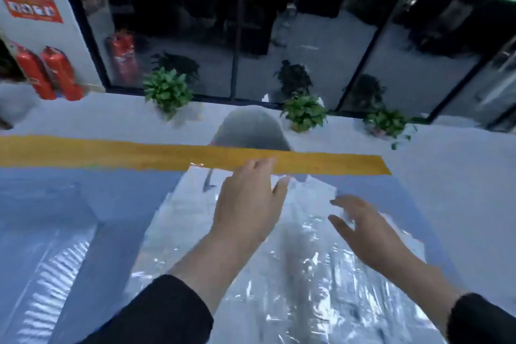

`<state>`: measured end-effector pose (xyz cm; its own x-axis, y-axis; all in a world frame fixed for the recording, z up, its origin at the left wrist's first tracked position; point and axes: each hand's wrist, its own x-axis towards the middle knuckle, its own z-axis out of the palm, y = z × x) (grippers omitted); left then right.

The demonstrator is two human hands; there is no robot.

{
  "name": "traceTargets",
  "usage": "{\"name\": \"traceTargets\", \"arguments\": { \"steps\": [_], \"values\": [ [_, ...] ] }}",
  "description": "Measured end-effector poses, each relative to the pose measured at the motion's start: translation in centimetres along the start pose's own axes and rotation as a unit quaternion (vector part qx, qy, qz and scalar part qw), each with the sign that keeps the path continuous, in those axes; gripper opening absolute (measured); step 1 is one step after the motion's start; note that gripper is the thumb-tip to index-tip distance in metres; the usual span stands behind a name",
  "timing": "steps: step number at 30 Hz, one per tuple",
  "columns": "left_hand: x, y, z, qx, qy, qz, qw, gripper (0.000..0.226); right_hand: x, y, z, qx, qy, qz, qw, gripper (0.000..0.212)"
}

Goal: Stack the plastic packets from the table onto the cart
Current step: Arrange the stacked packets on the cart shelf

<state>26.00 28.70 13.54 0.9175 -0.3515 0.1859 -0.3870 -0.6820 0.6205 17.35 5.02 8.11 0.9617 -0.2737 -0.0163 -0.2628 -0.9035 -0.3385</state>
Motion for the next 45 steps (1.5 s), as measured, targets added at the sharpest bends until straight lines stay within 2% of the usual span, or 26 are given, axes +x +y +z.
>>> {"name": "traceTargets", "arguments": {
  "steps": [5, 11, 16, 19, 22, 24, 25, 27, 28, 31, 35, 41, 45],
  "values": [
    [-5.9, 6.4, 16.9, 0.047, -0.126, 0.06, 0.989, 0.044, -8.3, 13.9, 4.8, -0.018, -0.009, 0.071, 0.997, 0.064],
    [-10.3, 6.1, 28.1, 0.099, -0.148, 0.152, 0.972, 0.055, -12.1, 19.6, 10.7, -0.037, 0.043, 0.088, 0.995, 0.059],
    [-11.7, 3.9, 32.0, 0.153, -0.117, 0.189, 0.963, 0.047, -13.2, 21.0, 14.0, -0.045, 0.079, 0.083, 0.992, 0.064],
    [-11.9, 2.7, 33.2, 0.173, -0.087, 0.213, 0.958, 0.052, -13.2, 21.1, 14.4, -0.017, 0.11, 0.08, 0.991, 0.066],
    [-12.3, 2.7, 33.3, 0.181, -0.061, 0.207, 0.959, 0.062, -13.1, 20.9, 14.9, 0.025, 0.139, 0.075, 0.987, 0.076],
    [-12.7, 3.1, 33.1, 0.192, -0.038, 0.224, 0.955, 0.067, -12.7, 20.3, 15.0, 0.054, 0.158, 0.076, 0.983, 0.07],
    [-13.1, 3.5, 32.8, 0.212, -0.042, 0.233, 0.948, 0.062, -12.7, 20.2, 14.9, 0.061, 0.172, 0.064, 0.981, 0.061],
    [-13.8, 5.2, 32.5, 0.234, -0.016, 0.239, 0.942, 0.035, -13.2, 20.5, 13.2, 0.081, 0.209, 0.034, 0.974, 0.049],
    [-14.2, 6.1, 32.4, 0.236, -0.002, 0.23, 0.944, 0.032, -13.8, 20.5, 11.7, 0.095, 0.222, 0.021, 0.97, 0.046],
    [-15.9, 9.7, 32.3, 0.239, -0.02, 0.173, 0.955, 0.046, -16.9, 20.9, 7.0, 0.121, 0.276, -0.008, 0.953, 0.041],
    [-18.3, 15.6, 33.0, 0.203, -0.006, 0.192, 0.96, 0.048, -21.3, 24.7, 3.4, 0.101, 0.313, -0.026, 0.944, 0.038],
    [-18.9, 24.7, 37.7, 0.121, -0.044, 0.287, 0.949, 0.045, -28.3, 35.7, -2.4, 0.019, 0.265, 0.069, 0.961, 0.042],
    [-18.7, 31.3, 42.2, 0.075, -0.09, 0.338, 0.934, 0.046, -31.1, 43.9, -7.6, -0.086, 0.203, 0.206, 0.953, 0.051]
  ]
}}
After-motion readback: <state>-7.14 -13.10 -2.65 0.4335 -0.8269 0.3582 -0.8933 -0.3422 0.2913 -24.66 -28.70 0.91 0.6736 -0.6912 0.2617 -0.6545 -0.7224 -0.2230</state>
